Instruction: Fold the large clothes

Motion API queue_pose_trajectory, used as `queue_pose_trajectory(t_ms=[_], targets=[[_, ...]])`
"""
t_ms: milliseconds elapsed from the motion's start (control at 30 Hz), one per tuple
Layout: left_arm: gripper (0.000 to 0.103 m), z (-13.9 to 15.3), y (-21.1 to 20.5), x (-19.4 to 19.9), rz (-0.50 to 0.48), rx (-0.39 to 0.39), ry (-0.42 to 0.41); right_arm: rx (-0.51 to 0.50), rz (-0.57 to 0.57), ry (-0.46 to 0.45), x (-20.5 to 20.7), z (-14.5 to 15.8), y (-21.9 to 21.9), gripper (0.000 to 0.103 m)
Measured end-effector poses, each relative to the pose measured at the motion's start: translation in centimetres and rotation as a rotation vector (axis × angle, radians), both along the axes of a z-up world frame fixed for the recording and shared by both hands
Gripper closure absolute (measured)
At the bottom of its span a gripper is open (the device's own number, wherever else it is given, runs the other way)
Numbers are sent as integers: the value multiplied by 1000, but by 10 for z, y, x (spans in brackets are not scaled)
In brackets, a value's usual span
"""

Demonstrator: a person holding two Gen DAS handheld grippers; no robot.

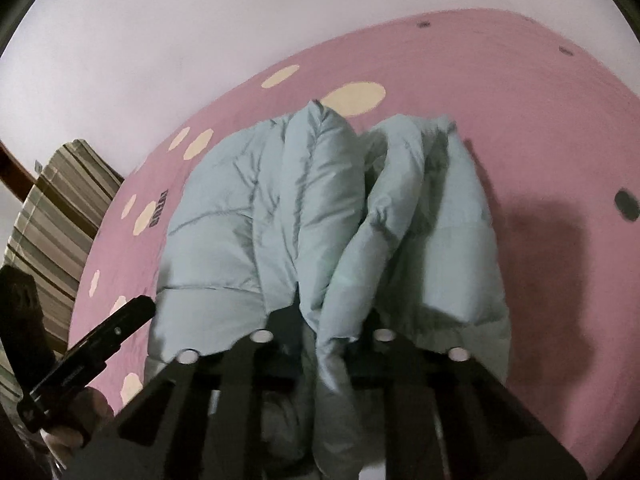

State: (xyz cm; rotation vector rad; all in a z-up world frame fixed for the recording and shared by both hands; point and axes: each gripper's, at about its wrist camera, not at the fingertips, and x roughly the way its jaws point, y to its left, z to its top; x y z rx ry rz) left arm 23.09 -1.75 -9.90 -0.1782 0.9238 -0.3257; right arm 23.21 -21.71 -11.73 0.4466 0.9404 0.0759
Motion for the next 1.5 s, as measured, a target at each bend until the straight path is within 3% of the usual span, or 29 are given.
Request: queue_pose_trajectory(t_ms=[133,267,633,867,1033,1333,1500], targets=[[40,1,-8,6,-30,-3,-19,-47,-23,-36,-8,14,-13,93],[40,-12,-28,13,-72,-27,18,-105,-53,-29,-13,11,-29,93],[33,-53,-68,28,-132,59,98,-60,-72,52,-10,-45,-60,91],[33,-68,-78,29,-144,119,104,-34,-69,60,-4,-58,-63,92],[34,-62,-75,25,-138,111,90,-23,-78,58,-6,-53,-65,91],[38,-17,-49,-14,-94,59,0,-41,-92,34,-34,-26,-69,78],[37,-17,-43,-27,-116,54,0,-37,-86,9,-60,-13,-66,66]])
